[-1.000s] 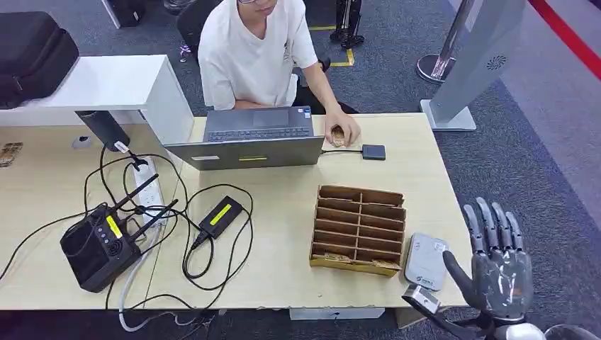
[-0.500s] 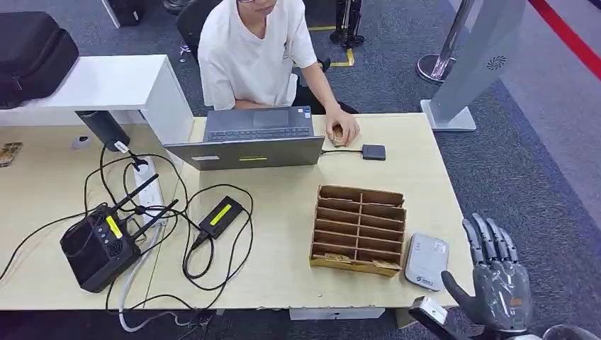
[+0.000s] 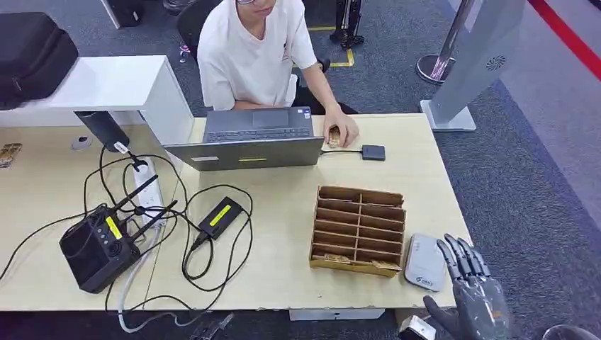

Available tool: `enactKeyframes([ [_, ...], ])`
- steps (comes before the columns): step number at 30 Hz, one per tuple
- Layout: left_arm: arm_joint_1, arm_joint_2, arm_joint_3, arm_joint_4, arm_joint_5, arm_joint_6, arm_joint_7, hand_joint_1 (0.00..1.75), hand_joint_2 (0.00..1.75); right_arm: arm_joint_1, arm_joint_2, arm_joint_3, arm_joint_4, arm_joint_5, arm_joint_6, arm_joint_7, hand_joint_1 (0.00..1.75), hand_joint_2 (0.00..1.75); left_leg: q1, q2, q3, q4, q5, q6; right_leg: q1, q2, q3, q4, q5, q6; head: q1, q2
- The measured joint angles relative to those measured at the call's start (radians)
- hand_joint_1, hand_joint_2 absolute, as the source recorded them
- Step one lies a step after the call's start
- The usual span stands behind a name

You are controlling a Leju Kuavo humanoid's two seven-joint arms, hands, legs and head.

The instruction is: Pass the card to the sensor for recognition and then transmit it.

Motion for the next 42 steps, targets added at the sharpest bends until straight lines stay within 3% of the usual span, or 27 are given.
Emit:
enactKeyframes([
  [19,-0.008,-0.010,-0.039,-0.008,0.019,-0.007,-0.013,0.00,1.75,-0.092,0.026,0.182,0.097,-0.058,-0.031,-0.029,0.00,1.75,0.000,0.000,0.002,0.000,0.000,0.000,0.000,0.000,0.002,0.000,0.000,0.000,0.000,0.000],
  [37,-0.014,-0.021,-0.060,-0.008,0.029,-0.006,-0.005,0.00,1.75,-0.146,0.077,0.258,0.199,-0.083,-0.061,-0.043,0.00,1.75,0.000,0.000,0.003,0.000,0.000,0.000,0.000,0.000,0.002,0.000,0.000,0.000,0.000,0.000],
  [42,-0.017,-0.027,-0.074,-0.010,0.038,0.005,0.010,0.00,1.75,-0.181,0.111,0.259,0.271,-0.042,-0.151,-0.035,0.00,1.75,0.000,0.000,0.003,0.000,0.000,0.000,0.000,0.000,0.002,0.000,0.000,0.000,0.000,0.000],
])
